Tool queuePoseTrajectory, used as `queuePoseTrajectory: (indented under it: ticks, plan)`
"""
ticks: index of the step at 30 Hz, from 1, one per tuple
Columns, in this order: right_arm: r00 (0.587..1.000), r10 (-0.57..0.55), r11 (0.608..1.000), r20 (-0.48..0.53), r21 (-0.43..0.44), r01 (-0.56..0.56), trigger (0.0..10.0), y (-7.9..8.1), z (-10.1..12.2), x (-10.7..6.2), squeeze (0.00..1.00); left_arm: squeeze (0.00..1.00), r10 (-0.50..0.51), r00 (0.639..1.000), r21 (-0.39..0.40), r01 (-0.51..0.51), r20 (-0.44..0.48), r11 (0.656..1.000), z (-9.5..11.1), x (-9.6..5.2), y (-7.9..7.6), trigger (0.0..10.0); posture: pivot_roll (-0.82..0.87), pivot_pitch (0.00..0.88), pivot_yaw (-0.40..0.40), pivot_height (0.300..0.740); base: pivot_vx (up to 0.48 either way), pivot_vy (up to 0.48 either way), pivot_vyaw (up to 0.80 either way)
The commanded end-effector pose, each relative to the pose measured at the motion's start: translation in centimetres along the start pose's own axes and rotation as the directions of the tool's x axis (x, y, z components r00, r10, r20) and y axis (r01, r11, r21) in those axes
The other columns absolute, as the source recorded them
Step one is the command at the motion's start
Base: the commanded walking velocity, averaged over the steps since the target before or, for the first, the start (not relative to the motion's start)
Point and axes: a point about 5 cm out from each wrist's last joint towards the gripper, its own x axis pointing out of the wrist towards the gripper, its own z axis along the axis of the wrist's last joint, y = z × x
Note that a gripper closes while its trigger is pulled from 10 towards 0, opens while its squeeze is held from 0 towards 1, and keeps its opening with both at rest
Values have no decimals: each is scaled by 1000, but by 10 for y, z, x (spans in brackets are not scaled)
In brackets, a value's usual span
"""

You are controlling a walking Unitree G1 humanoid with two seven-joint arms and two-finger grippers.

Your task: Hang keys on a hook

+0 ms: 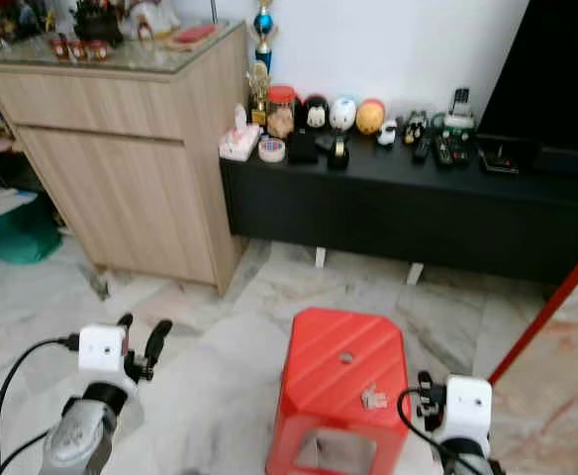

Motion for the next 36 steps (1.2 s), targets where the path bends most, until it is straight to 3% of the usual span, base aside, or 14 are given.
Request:
queuePoseTrajectory:
  ticks: [1, 25, 31, 36]
  plan:
    - [1000, -3, 1000, -12, 4, 3, 10000, -4, 0, 0, 0, 0, -2, 1000, 7, 2, -3, 1000, 2, 0, 0, 10000, 18, 0, -28, 650, 0, 0, 0]
    - [997, 24, 1000, -75, 2, -24, 10000, -2, -11, -4, 0, 0, -16, 1000, -13, 16, -8, 1000, 4, -4, -4, 10000, 13, 0, -20, 650, 0, 0, 0]
    - [998, 26, 1000, -62, 14, -25, 10000, -2, -11, -4, 0, 0, -22, 1000, -12, 22, -12, 1000, 4, -5, -5, 10000, 14, 0, -17, 618, 0, 0, 0]
    - [997, 39, 999, -67, 25, -38, 10000, 2, -13, -5, 0, 0, -22, 1000, -13, 22, -2, 1000, 6, -6, -5, 10000, 29, 0, -19, 618, 0, 0, 0]
